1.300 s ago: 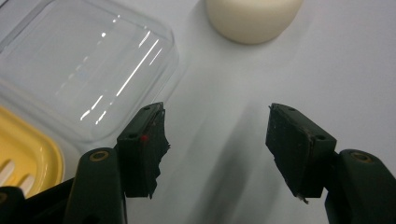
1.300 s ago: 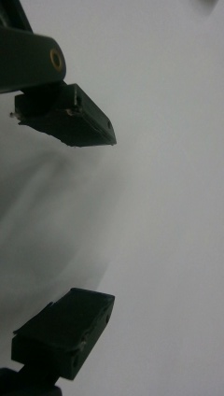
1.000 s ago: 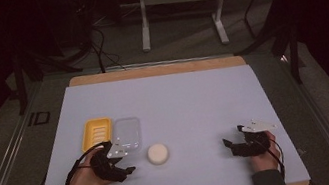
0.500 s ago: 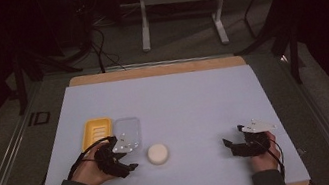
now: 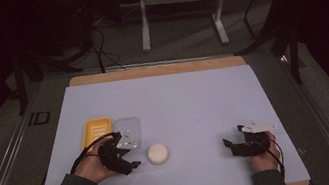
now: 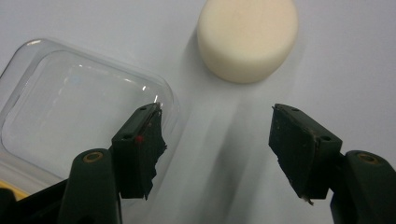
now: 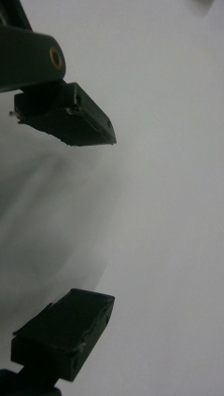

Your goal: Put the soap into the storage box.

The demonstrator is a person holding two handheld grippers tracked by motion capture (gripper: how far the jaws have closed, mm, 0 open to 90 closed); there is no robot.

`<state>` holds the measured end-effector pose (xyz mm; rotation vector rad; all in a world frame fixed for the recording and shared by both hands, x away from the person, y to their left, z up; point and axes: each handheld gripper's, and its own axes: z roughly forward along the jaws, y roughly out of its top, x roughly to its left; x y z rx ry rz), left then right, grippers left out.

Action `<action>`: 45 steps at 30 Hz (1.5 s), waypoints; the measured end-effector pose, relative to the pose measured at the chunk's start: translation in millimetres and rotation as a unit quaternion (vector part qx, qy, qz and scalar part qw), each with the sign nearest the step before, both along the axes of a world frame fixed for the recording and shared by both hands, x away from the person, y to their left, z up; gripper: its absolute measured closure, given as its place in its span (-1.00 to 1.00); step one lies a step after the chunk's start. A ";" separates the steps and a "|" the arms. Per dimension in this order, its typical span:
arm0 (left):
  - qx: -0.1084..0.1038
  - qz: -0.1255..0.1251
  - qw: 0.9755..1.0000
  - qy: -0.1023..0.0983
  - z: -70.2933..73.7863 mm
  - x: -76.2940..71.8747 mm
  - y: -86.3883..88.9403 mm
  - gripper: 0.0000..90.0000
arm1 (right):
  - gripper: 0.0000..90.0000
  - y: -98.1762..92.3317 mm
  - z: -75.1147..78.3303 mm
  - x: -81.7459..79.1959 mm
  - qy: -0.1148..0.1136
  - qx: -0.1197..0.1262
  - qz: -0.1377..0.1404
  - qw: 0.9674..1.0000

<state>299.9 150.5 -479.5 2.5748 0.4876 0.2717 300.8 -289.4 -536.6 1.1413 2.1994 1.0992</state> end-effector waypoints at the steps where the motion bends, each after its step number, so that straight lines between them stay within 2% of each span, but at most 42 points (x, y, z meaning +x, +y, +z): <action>1: 0.001 -0.001 1.000 0.001 0.3 0.1 -0.4 -0.23 | -0.58 0.0 0.0 0.0 0.000 0.000 0.000 1.000; 10: 0.005 -0.015 1.000 0.006 3.3 2.7 -7.4 -0.27 | -0.58 0.0 0.0 -0.1 0.000 0.000 0.000 1.000; 13: 0.013 -0.022 1.000 0.008 4.7 5.2 -10.8 -0.28 | -0.58 0.0 0.0 -0.1 0.000 0.000 0.000 1.000; 18: 0.011 -0.028 0.999 0.011 5.9 6.8 -14.0 -0.31 | -0.58 0.0 0.1 -0.1 0.000 -0.001 0.000 1.000; 27: 0.023 -0.040 0.999 0.012 9.9 9.5 -19.8 -0.41 | -0.58 -0.1 0.1 -0.2 -0.001 0.000 0.000 1.000; 36: 0.030 -0.050 0.998 0.015 8.3 10.5 -28.8 -0.55 | -0.58 -0.3 0.1 -0.3 -0.001 0.000 0.000 1.000; 45: 0.031 -0.058 0.998 0.020 7.0 14.3 -35.9 -0.60 | -0.58 -0.2 0.2 -0.4 -0.001 0.000 0.001 1.000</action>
